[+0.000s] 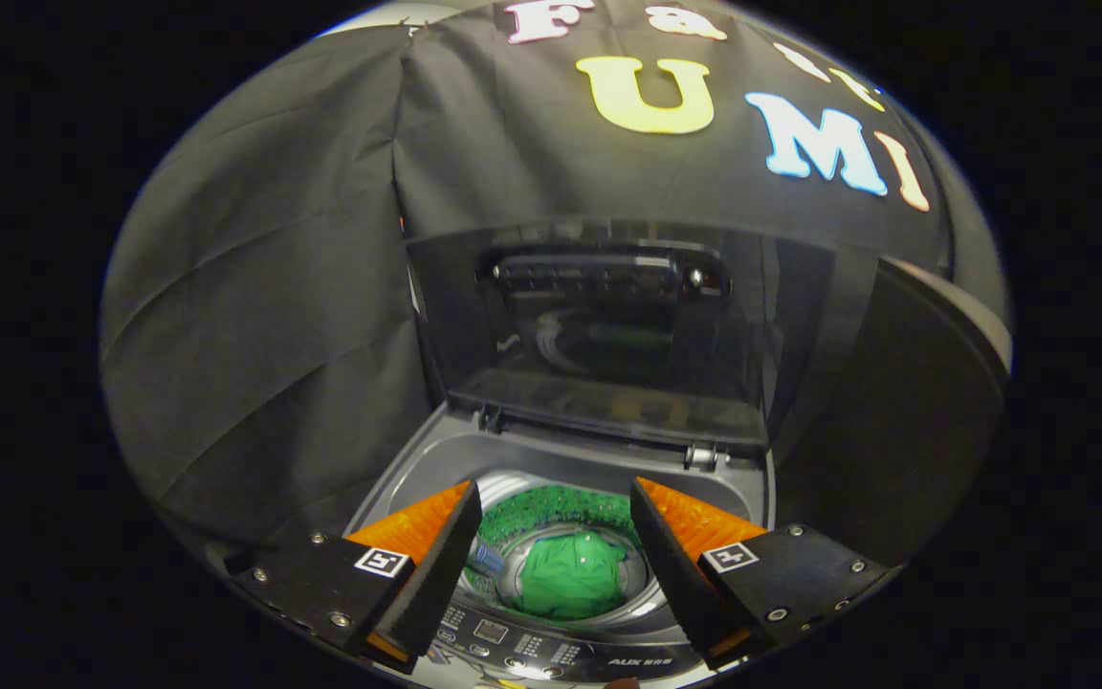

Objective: Put the clothes into the washing machine and then close the washing machine lid.

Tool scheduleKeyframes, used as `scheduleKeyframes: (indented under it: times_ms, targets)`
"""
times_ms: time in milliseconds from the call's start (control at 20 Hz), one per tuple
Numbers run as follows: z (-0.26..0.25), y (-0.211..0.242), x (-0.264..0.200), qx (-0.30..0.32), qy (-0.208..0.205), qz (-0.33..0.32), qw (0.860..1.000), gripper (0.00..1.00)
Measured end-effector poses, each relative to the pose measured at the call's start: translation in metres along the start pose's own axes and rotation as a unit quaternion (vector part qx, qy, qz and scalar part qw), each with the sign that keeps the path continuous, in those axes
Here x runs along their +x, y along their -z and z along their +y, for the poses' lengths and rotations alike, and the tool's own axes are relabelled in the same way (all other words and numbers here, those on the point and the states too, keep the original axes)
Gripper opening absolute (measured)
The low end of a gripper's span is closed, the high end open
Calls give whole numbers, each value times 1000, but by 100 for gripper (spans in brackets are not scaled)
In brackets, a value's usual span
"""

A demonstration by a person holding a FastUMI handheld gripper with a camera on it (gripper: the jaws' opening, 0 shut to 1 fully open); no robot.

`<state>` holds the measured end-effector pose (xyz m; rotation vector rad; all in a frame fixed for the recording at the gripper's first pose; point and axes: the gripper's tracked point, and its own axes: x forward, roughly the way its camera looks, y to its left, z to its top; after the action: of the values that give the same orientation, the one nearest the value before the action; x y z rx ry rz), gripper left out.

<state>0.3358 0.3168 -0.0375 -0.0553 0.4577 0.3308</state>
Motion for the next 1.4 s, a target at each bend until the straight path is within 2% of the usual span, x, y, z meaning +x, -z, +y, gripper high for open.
scheduleKeyframes:
  times_ms: [200, 350, 650, 1100, 1400]
  targets:
    - [5, -65, -10, -21, 11, -71, 997, 96]
    - [8, -93, -15, -30, 20, -114, 993, 96]
    - [1, -139, -2, -18, 40, -150, 988, 96]
    - [-28, -188, 45, 16, 85, -141, 986, 96]
    - [-47, -200, 93, 51, 117, -97, 987, 96]
